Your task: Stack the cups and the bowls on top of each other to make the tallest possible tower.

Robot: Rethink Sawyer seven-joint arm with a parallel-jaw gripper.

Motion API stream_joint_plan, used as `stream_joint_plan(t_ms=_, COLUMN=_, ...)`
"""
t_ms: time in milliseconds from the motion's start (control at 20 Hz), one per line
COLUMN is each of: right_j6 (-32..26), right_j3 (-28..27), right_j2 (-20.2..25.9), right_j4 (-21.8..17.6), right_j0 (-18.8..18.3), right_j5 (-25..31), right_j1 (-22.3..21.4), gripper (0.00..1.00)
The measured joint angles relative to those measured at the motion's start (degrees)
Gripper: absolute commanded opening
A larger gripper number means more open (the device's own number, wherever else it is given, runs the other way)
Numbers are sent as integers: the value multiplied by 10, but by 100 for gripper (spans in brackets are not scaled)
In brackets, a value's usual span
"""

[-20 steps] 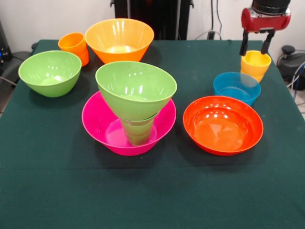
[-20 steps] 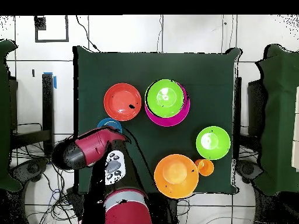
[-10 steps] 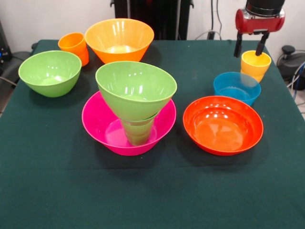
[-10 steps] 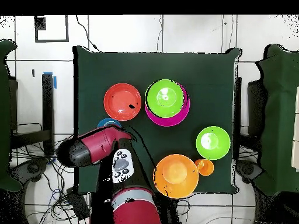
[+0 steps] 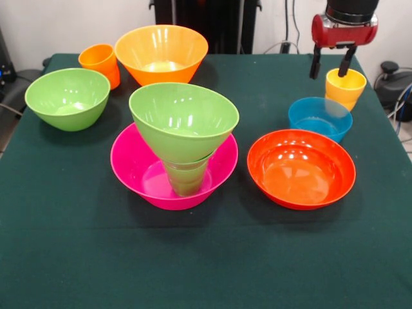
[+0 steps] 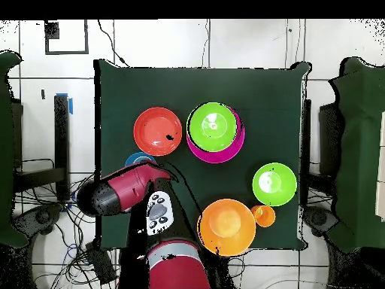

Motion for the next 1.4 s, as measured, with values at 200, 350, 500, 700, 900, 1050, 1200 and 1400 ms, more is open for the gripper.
stream_joint_plan(t_ms=200, right_j6=0, right_j3=0, right_j2=0, right_j4=-8, right_j0=2, right_j5=0, right_j1=12, gripper=100)
stream_joint_plan(t_ms=350, right_j6=0, right_j3=0, right_j2=0, right_j4=-11, right_j0=4, right_j5=0, right_j1=18, gripper=100)
stream_joint_plan(t_ms=500, right_j6=0, right_j3=0, right_j2=0, right_j4=-16, right_j0=5, right_j5=0, right_j1=25, gripper=100)
stream_joint_plan(t_ms=700, right_j6=0, right_j3=0, right_j2=0, right_j4=-21, right_j0=5, right_j5=0, right_j1=28, gripper=100)
stream_joint_plan(t_ms=900, right_j6=0, right_j3=0, right_j2=1, right_j4=-25, right_j0=5, right_j5=0, right_j1=32, gripper=100)
stream_joint_plan(t_ms=1050, right_j6=0, right_j3=0, right_j2=1, right_j4=-28, right_j0=5, right_j5=0, right_j1=37, gripper=100)
stream_joint_plan(t_ms=1200, right_j6=0, right_j3=0, right_j2=1, right_j4=-30, right_j0=7, right_j5=0, right_j1=39, gripper=100)
stream_joint_plan(t_ms=1400, right_j6=0, right_j3=0, right_j2=1, right_j4=-30, right_j0=17, right_j5=0, right_j1=39, gripper=100)
